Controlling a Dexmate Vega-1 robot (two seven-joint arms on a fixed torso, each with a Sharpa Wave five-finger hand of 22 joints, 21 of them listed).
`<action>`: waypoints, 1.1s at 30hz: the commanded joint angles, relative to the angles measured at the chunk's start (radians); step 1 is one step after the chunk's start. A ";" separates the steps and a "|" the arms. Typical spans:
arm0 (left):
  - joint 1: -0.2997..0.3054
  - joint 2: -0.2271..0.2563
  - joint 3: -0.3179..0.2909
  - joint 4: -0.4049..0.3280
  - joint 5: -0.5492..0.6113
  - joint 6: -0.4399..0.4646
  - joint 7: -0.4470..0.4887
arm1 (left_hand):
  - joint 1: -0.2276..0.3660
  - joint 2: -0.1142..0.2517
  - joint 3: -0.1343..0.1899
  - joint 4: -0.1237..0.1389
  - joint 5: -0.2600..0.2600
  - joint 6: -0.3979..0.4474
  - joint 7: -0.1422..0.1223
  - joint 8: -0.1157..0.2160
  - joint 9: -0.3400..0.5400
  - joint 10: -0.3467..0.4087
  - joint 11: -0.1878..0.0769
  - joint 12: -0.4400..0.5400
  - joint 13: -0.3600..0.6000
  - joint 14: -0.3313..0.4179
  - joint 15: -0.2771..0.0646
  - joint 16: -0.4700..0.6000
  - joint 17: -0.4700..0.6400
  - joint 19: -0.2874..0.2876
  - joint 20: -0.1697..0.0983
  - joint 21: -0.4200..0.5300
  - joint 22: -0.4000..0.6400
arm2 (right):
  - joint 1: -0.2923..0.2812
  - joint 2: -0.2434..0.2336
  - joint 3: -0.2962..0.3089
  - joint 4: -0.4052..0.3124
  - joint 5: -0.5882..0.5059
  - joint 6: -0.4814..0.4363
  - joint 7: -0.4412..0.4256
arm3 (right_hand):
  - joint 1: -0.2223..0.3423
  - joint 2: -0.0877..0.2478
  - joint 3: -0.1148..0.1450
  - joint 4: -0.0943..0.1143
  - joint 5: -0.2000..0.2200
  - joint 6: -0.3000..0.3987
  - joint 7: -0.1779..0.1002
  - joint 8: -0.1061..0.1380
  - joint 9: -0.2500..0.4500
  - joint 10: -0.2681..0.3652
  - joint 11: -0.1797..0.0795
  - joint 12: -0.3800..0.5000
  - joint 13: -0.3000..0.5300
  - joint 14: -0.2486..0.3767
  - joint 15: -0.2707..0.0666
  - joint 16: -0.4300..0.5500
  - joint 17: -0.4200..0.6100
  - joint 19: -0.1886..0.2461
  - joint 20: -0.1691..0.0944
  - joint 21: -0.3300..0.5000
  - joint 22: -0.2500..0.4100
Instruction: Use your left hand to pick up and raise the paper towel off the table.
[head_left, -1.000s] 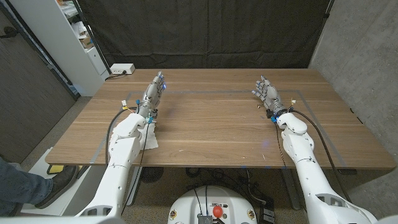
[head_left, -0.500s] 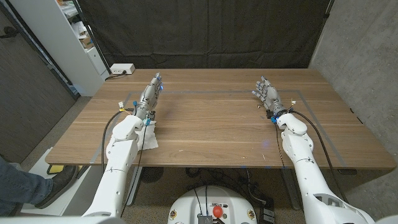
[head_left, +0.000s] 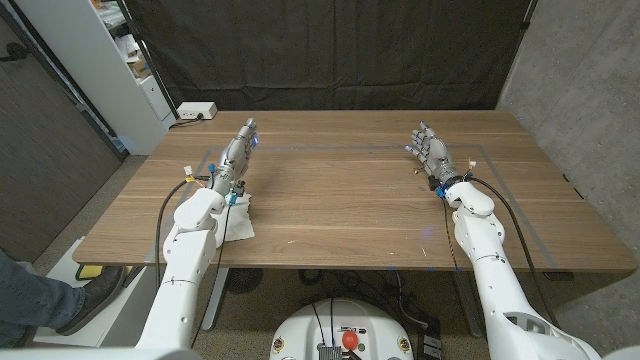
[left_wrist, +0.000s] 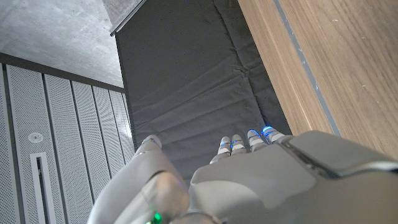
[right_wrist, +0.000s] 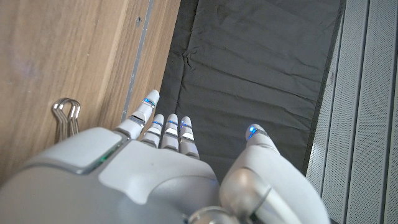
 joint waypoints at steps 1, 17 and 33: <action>0.029 0.012 -0.015 -0.014 0.003 -0.030 -0.025 | 0.007 0.008 0.005 -0.006 -0.004 0.005 0.000 0.002 0.002 0.007 0.000 0.000 0.004 -0.038 0.008 -0.001 0.003 -0.068 0.005 -0.007 0.005 | -0.018 0.003 0.003 -0.038 -0.016 -0.021 -0.013 | 0.005 0.009 0.001 0.003 0.004 0.006 0.000 0.003 0.002 0.005 0.001 0.007 0.000 0.008 0.001 0.004 0.000 0.006 0.001 -0.008 0.005; 0.066 0.030 -0.035 -0.035 -0.004 -0.063 -0.057 | 0.011 0.012 0.006 -0.010 -0.007 0.016 0.003 0.003 0.002 0.019 0.006 0.002 0.005 -0.028 0.007 0.000 0.003 -0.068 0.007 -0.009 0.006 | -0.035 -0.008 0.001 -0.087 -0.027 -0.045 -0.006 | 0.004 0.012 -0.002 0.003 0.004 0.001 -0.001 0.001 0.002 -0.008 -0.001 0.003 -0.002 -0.004 0.001 0.000 -0.006 0.001 0.003 -0.021 0.005; 0.131 0.035 -0.060 -0.108 0.009 -0.068 -0.054 | 0.015 0.015 0.006 -0.015 -0.011 0.030 0.005 0.004 0.002 0.034 0.008 0.005 0.005 -0.014 0.010 0.001 0.003 -0.057 0.009 -0.007 0.006 | -0.024 0.001 -0.002 -0.072 -0.019 -0.025 -0.005 | 0.004 0.014 -0.003 0.002 0.005 0.000 -0.001 0.001 0.001 -0.008 0.000 0.004 -0.004 -0.003 0.000 0.001 -0.011 0.003 0.003 -0.029 0.006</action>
